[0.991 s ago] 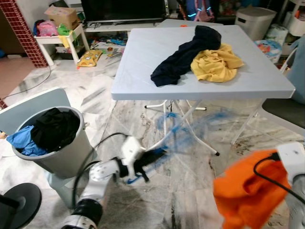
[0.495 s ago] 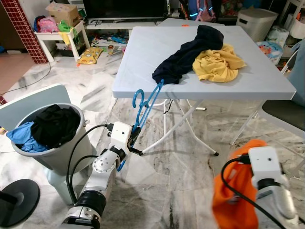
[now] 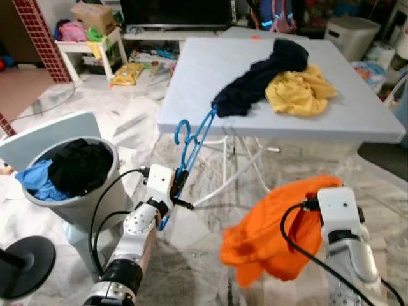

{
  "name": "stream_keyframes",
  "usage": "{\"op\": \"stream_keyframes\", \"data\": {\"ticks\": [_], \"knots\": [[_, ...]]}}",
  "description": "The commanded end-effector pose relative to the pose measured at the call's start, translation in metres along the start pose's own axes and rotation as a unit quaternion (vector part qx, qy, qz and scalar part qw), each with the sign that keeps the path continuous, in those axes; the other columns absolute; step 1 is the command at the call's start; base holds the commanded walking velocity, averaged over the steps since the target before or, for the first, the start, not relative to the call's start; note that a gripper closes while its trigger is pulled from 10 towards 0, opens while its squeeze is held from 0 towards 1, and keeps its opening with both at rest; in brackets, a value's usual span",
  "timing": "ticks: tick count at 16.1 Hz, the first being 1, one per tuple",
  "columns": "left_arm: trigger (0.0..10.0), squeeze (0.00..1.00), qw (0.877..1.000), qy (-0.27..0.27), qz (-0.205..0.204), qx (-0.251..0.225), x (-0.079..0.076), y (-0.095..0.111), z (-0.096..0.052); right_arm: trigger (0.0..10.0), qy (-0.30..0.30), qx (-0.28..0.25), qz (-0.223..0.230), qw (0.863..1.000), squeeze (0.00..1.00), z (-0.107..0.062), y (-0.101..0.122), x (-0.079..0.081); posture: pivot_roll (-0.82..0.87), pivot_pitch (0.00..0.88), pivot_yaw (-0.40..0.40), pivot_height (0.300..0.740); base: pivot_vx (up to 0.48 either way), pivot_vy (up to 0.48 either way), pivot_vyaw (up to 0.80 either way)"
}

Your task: Hang hanger

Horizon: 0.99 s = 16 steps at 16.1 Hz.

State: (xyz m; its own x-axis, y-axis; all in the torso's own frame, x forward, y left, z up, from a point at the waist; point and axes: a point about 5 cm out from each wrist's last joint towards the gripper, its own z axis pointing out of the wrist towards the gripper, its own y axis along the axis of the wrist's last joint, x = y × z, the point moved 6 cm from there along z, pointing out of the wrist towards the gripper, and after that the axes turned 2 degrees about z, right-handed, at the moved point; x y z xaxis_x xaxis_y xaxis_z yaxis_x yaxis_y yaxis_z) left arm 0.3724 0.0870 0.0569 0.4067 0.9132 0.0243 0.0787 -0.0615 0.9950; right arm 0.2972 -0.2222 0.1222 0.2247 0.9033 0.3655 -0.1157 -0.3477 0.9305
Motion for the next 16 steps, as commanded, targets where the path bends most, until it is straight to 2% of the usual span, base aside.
{"op": "stream_keyframes", "data": {"ticks": [1, 5, 13, 16], "knots": [[10.0, 0.00, 1.000, 0.002, 0.002, -0.006, 0.003, 0.007, 0.003, 0.0, 0.011, -0.025, 0.001, 1.000, 0.00, 0.003, 0.013, 0.008, 0.06, 0.000, 0.004, 0.740, 0.341, 0.000, 0.00], [10.0, 0.00, 1.000, 0.021, 0.001, -0.014, 0.015, 0.016, 0.006, 0.0, 0.029, -0.034, -0.008, 0.999, 0.00, 0.009, 0.017, 0.017, 0.07, 0.000, 0.005, 0.740, 0.388, 0.000, 0.00], [10.0, 0.00, 0.999, 0.025, 0.009, -0.028, 0.019, 0.030, 0.013, 0.0, 0.051, -0.056, -0.031, 0.997, 0.00, 0.017, 0.031, 0.030, 0.06, 0.000, -0.003, 0.740, 0.404, 0.000, 0.00], [10.0, 0.00, 0.998, 0.030, 0.009, -0.049, 0.023, 0.046, 0.017, 0.0, 0.079, -0.086, -0.055, 0.992, 0.00, 0.025, 0.052, 0.044, 0.06, 0.000, -0.009, 0.740, 0.405, 0.000, 0.00]]}}
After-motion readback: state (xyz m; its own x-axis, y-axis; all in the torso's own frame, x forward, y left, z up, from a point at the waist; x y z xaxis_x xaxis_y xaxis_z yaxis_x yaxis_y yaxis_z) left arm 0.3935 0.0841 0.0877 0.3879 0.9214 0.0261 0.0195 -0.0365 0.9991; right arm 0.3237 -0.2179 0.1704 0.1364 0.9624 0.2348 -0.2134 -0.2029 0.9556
